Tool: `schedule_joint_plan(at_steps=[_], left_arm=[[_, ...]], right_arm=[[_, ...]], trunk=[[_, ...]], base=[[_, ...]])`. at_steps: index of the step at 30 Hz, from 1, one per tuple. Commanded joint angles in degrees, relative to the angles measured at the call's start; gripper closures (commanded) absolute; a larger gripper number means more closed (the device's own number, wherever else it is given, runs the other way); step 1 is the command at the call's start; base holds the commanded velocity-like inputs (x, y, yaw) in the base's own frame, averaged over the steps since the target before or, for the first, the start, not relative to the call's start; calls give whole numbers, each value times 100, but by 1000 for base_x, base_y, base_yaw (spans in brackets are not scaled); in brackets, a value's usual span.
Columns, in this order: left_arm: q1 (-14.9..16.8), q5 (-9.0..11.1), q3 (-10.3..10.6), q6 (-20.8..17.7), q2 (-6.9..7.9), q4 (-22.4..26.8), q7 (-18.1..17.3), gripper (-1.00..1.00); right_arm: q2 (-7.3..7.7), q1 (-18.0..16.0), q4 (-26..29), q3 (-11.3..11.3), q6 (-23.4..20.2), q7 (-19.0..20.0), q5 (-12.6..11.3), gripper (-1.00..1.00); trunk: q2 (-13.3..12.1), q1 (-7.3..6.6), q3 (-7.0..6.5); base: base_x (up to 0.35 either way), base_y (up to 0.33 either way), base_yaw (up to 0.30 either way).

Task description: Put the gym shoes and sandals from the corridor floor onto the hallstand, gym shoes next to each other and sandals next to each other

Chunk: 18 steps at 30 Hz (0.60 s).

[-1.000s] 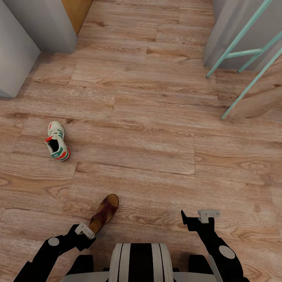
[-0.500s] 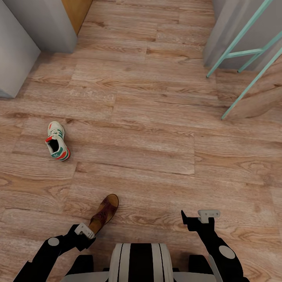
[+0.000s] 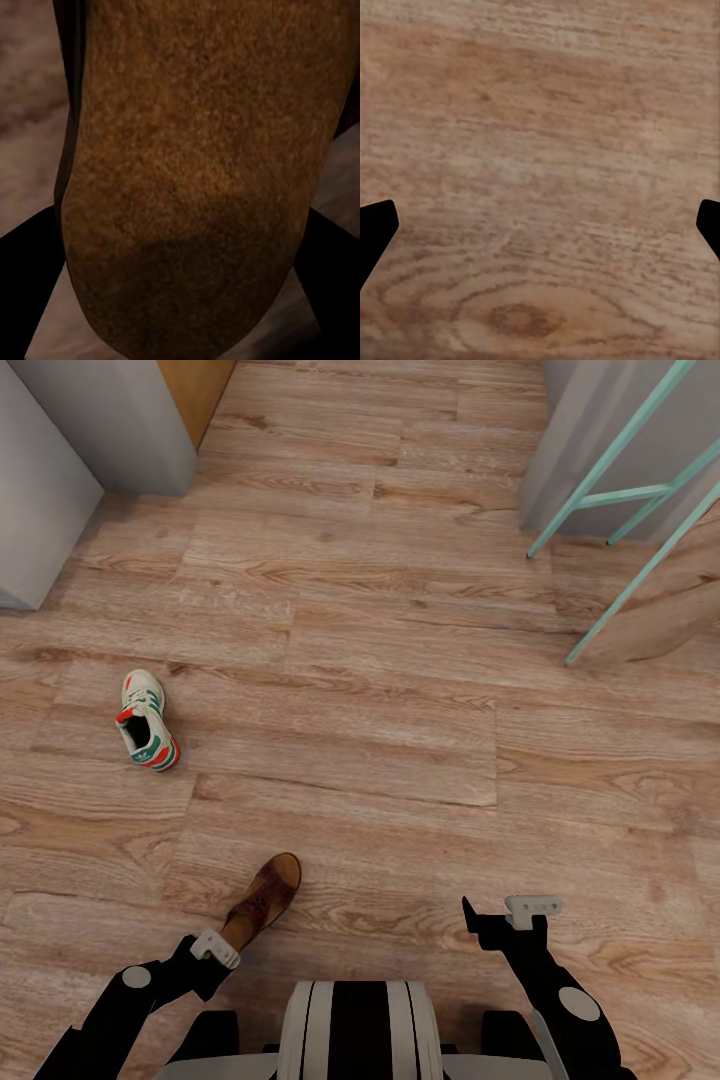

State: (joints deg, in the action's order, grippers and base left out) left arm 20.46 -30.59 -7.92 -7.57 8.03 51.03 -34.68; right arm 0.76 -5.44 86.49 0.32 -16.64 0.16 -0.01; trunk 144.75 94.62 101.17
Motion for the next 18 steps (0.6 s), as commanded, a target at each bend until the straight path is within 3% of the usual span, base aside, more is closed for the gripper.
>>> schedule_joint_plan(at_steps=[1, 13, 18], left_arm=[[1, -26, -17, -22, -3, 12, -30, 100], [1, -26, -16, -23, -3, 12, -33, 100], [1, -26, -16, -25, -3, 12, -45, 100]], right_arm=[[3, -1, 8, 3, -32, 2, 1, -100], [3, -1, 8, 11, -32, 2, 0, -100], [3, -1, 8, 30, -32, 2, 1, -100]], trunk=[[1, -1, 3], [1, -1, 3], [-5, -13, -108]], base=[[0, 0, 0], [0, 0, 0], [0, 0, 0]])
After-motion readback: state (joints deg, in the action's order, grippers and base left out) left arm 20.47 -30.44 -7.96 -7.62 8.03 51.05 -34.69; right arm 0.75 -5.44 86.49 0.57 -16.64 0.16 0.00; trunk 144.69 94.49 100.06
